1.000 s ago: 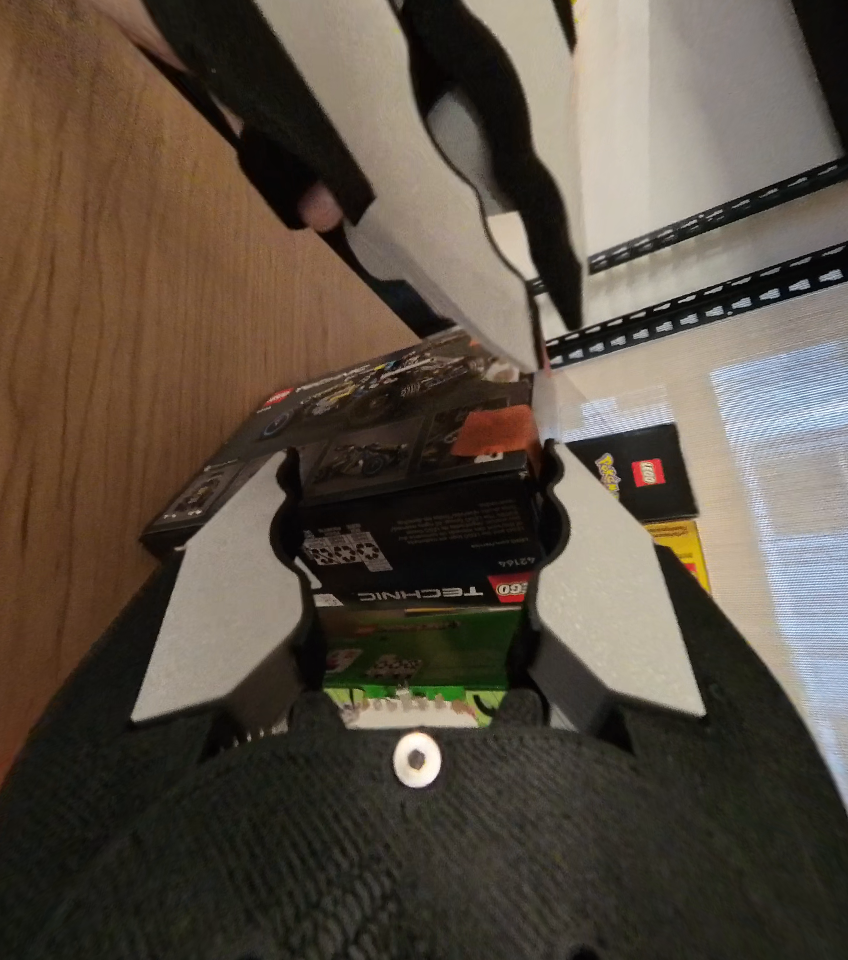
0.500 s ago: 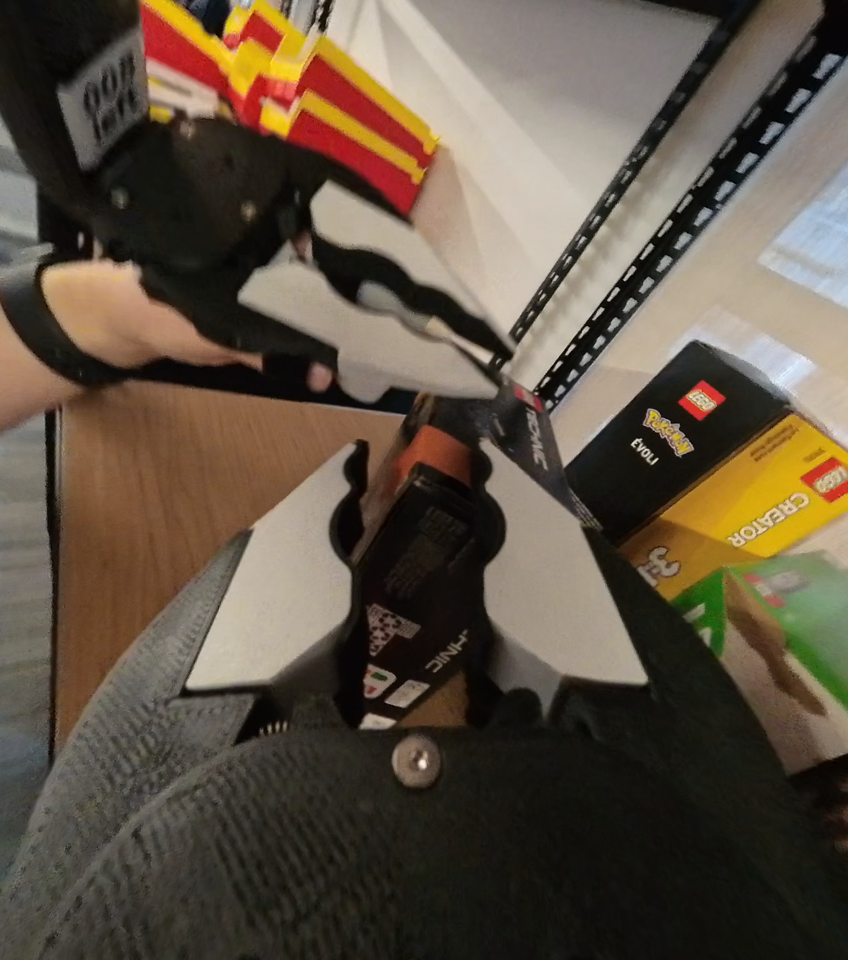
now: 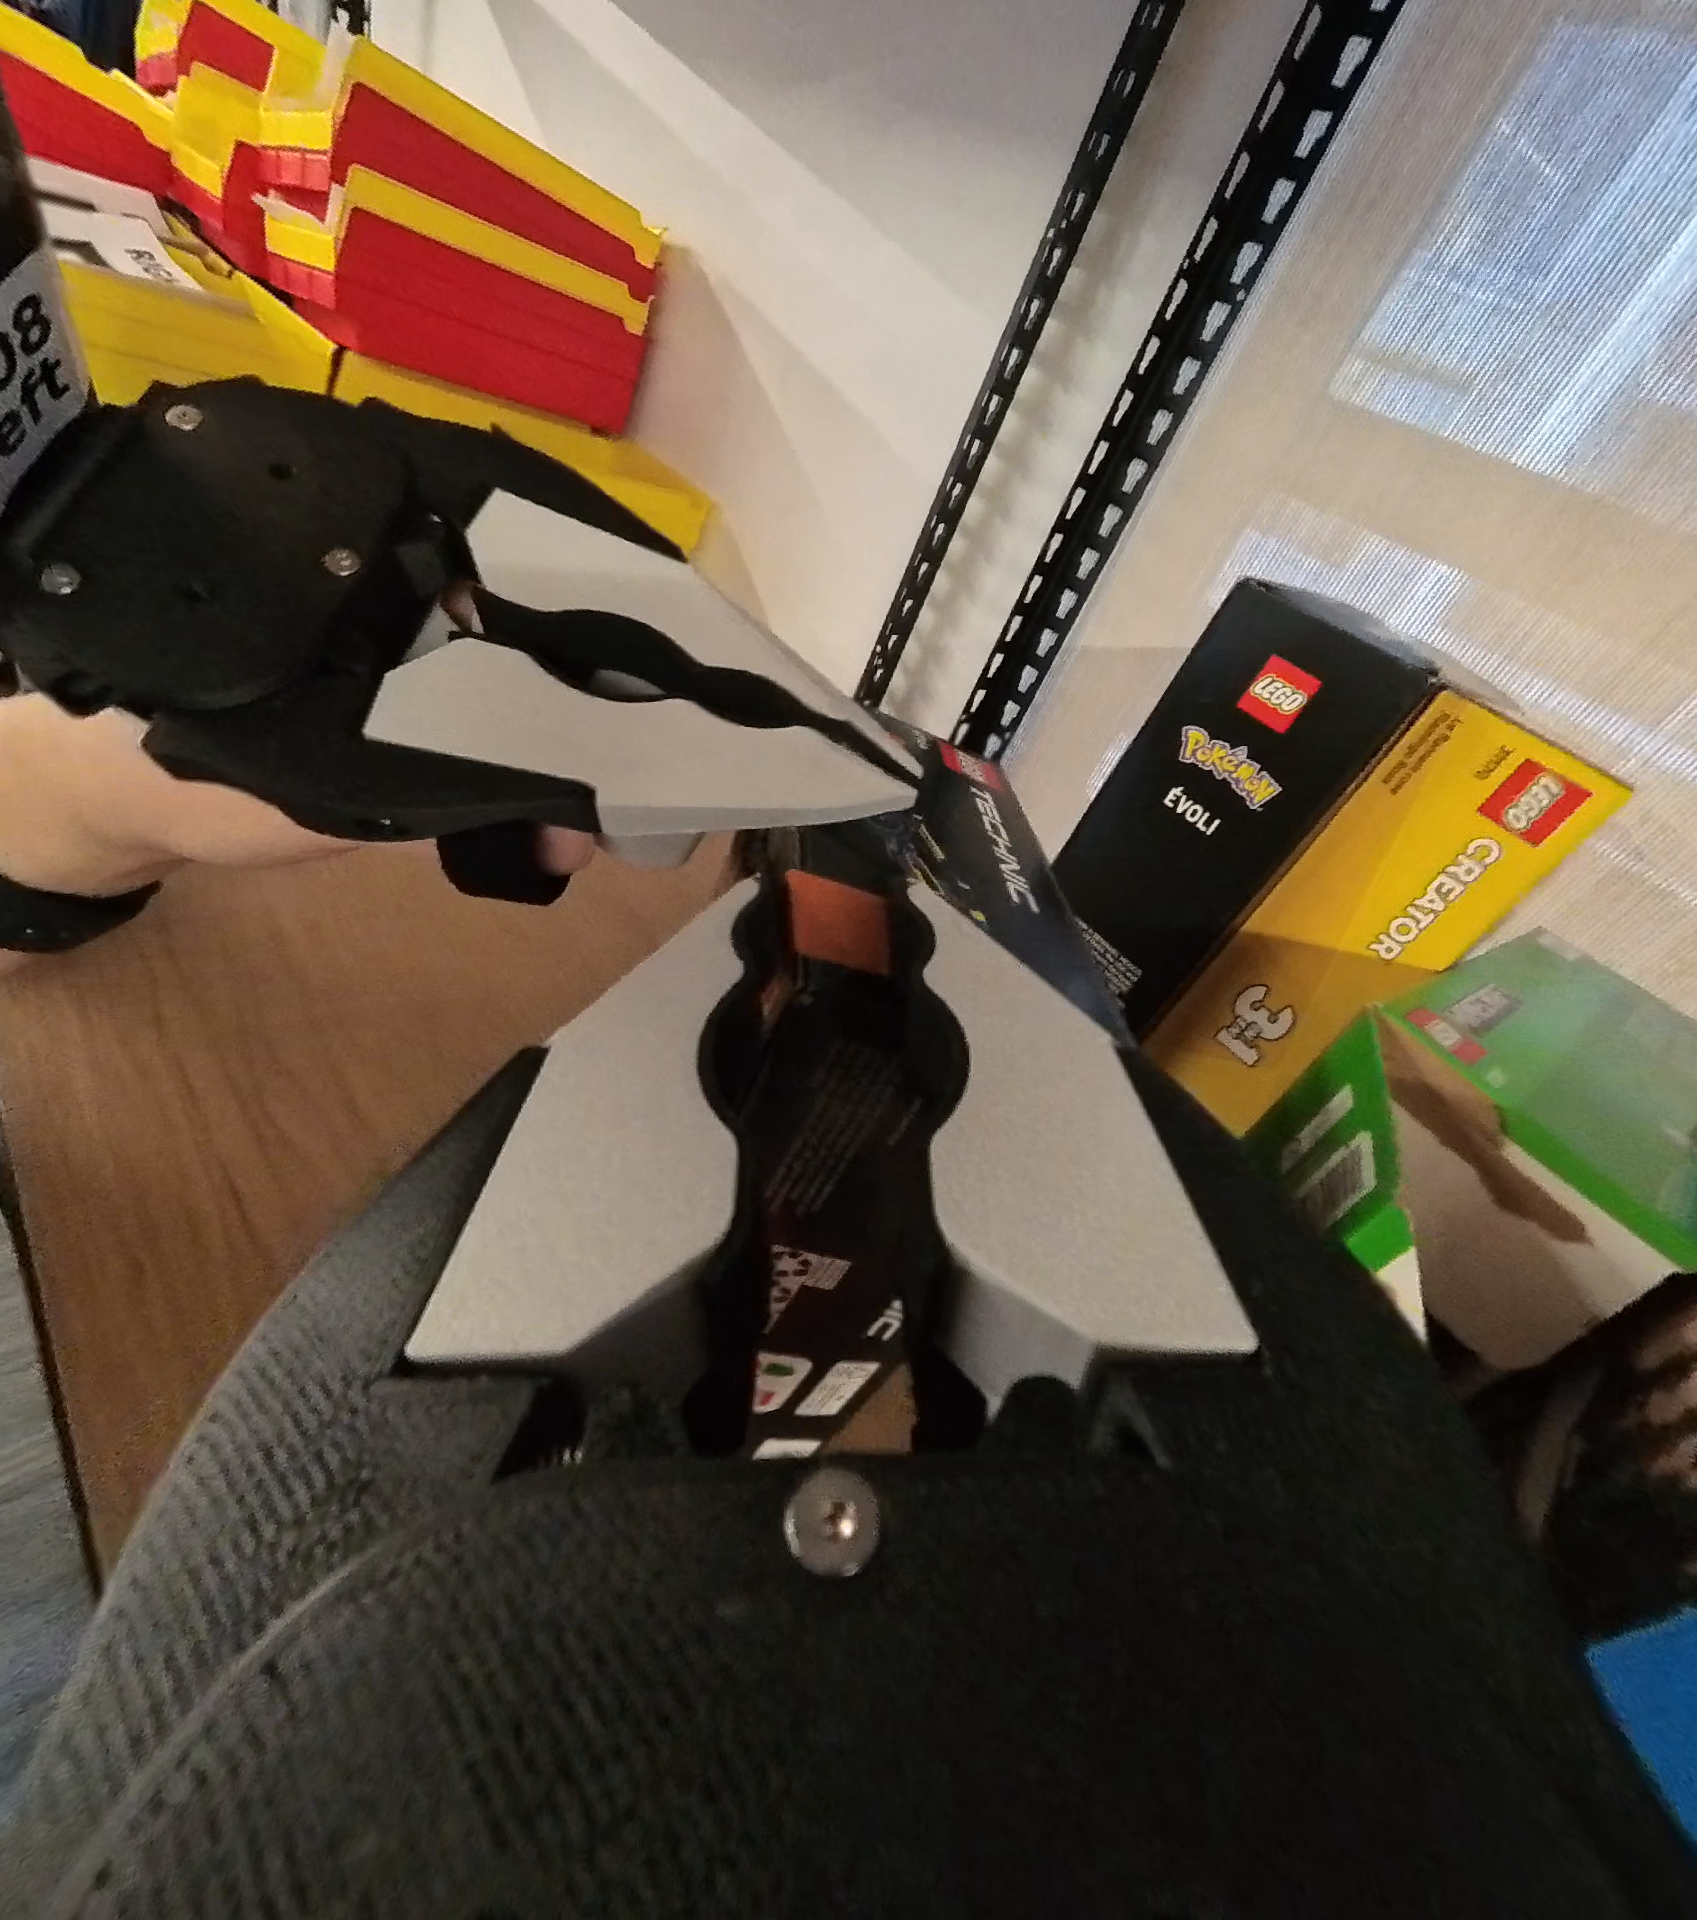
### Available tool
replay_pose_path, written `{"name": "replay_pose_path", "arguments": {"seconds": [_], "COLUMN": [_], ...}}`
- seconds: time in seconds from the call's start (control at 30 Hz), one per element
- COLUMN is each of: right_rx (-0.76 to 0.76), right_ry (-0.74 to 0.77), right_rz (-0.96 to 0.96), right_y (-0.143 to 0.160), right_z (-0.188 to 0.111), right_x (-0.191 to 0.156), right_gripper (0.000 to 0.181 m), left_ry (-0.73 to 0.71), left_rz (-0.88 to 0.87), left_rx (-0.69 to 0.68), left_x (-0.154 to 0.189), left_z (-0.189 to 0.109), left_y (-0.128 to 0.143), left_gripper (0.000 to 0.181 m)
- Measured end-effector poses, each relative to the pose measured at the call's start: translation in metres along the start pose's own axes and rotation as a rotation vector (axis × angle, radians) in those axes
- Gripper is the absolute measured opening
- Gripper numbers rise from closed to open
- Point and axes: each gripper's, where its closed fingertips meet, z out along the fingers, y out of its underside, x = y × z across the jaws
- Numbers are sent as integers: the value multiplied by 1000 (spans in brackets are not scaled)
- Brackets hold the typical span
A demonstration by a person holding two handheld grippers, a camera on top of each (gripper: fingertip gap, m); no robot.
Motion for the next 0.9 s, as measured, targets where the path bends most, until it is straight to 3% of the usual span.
{"name": "replay_pose_path", "arguments": {"seconds": [0.3,0.77,0.9], "right_rx": [61,43,62], "right_ry": [-54,-64,-152], "right_rz": [-138,-353,-272], "right_y": [1,9,8], "right_z": [-1,-1,-3], "right_x": [-3,-9,-16], "right_gripper": [21,37,46], "left_ry": [7,2,2], "left_rz": [-3,-18,-19], "left_rx": [-4,6,7], "left_x": [1,1,1], "left_z": [-1,-3,-3], "left_y": [0,0,0], "left_gripper": [0,0,0]}}
